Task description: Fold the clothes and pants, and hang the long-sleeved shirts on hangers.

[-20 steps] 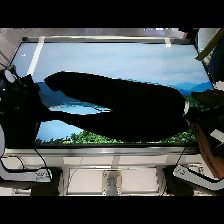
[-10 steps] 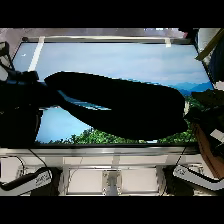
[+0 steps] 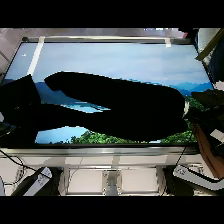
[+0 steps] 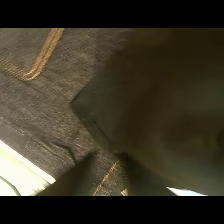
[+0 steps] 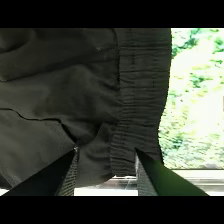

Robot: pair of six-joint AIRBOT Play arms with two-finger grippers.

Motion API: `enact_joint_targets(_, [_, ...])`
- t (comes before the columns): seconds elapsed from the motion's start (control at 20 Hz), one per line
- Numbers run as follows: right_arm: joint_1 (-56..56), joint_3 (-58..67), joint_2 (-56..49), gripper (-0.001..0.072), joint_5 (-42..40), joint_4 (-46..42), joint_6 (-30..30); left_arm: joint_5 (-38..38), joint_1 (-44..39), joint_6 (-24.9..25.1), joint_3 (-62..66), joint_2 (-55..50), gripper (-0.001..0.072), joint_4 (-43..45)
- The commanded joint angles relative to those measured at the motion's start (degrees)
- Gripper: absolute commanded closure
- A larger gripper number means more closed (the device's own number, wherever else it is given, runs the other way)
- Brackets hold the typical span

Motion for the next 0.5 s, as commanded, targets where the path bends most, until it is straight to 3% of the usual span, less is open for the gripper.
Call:
enact_joint_targets(0.0, [0.0,0.1,0.0,0.0322,0.2,0.5,0.1,5.4,2.6,-0.5,4.5,0.6,0.0005,-7.9])
enact_joint_targets(0.1, [0.0,0.1,0.0,0.0322,0.0,0.7,0.1,14.1,1.3,0.3,10.8,0.0,0.0003,-17.1])
enact_joint_targets(0.2, [0.0,0.0,0.0,0.0322,-1.2,0.7,0.1,14.3,-1.7,0.4,18.4,-4.4,0.0003,-19.3])
enact_joint_targets(0.3, [0.0,0.0,-0.1,0.0322,-3.3,1.7,0.1,3.6,-5.3,3.0,27.6,-13.4,0.0003,-19.3])
enact_joint_targets(0.45, [0.0,0.0,-0.1,0.0322,-3.9,1.9,0.0,-15.6,-10.1,2.3,40.3,-29.2,0.0003,-14.6])
